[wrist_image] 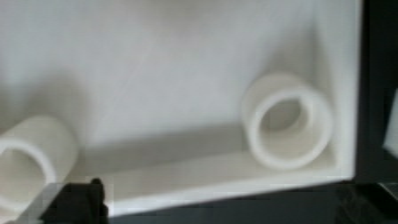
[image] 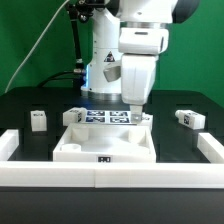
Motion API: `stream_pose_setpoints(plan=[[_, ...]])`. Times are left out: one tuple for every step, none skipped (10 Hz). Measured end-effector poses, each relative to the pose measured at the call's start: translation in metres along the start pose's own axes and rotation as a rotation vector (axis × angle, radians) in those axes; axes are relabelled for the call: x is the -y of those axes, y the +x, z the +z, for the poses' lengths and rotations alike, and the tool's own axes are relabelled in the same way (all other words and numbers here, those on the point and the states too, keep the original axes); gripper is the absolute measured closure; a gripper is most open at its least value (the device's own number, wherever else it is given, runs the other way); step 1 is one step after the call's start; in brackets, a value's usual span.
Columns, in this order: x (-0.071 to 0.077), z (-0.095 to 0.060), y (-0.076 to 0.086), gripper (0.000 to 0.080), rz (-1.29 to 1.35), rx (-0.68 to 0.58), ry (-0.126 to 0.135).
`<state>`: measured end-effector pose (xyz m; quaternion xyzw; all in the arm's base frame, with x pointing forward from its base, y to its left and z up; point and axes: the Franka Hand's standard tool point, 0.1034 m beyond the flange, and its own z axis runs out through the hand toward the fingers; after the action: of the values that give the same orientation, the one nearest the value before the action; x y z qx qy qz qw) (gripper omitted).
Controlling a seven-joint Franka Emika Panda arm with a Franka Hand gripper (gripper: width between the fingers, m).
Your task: Assemble one leg
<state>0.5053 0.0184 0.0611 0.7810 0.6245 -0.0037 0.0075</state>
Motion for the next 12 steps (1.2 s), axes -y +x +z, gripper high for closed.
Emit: stream_pose_setpoints(plan=[[0.005, 0.003, -0.017, 0.0150, -0.025, 0.005, 0.004], [0.010, 0.009, -0.035, 0.0150, -0.040, 0.004, 0.002], [0.012, 0.012, -0.041, 0.0150, -0.025, 0.007, 0.012], [0.012, 0.011, -0.039, 0.0150, -0.027, 0.006, 0.009], [0.012, 0.012, -0.040, 0.0150, -0.026, 0.006, 0.011], [0.012, 0.012, -0.040, 0.0150, -0.026, 0.006, 0.011], [0.013, 0.014, -0.040, 0.0150, -0.035, 0.004, 0.009], [0.020, 0.025, -0.039, 0.0150, -0.056, -0.001, 0.010], [0.028, 0.034, -0.039, 0.0150, -0.076, -0.012, -0.009], [0.036, 0.040, -0.040, 0.0150, -0.081, -0.019, -0.019], [0.039, 0.046, -0.039, 0.0150, -0.082, -0.021, -0.014], [0.042, 0.051, -0.039, 0.0150, -0.081, -0.020, -0.005]])
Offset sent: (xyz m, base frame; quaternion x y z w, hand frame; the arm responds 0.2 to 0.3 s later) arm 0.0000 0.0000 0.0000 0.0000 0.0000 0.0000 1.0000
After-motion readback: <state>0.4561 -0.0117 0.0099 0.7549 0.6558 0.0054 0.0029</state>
